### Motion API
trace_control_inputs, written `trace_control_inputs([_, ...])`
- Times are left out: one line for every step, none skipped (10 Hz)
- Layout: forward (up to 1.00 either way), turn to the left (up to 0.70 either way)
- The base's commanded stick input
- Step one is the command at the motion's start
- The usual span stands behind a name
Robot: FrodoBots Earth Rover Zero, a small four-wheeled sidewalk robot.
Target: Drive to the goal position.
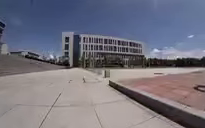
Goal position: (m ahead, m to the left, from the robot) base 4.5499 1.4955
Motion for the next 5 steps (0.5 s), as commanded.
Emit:
trace_control_inputs([0.19,0.00])
trace_control_inputs([0.19,0.01])
trace_control_inputs([0.19,0.00])
trace_control_inputs([0.19,0.00])
trace_control_inputs([0.19,0.01])
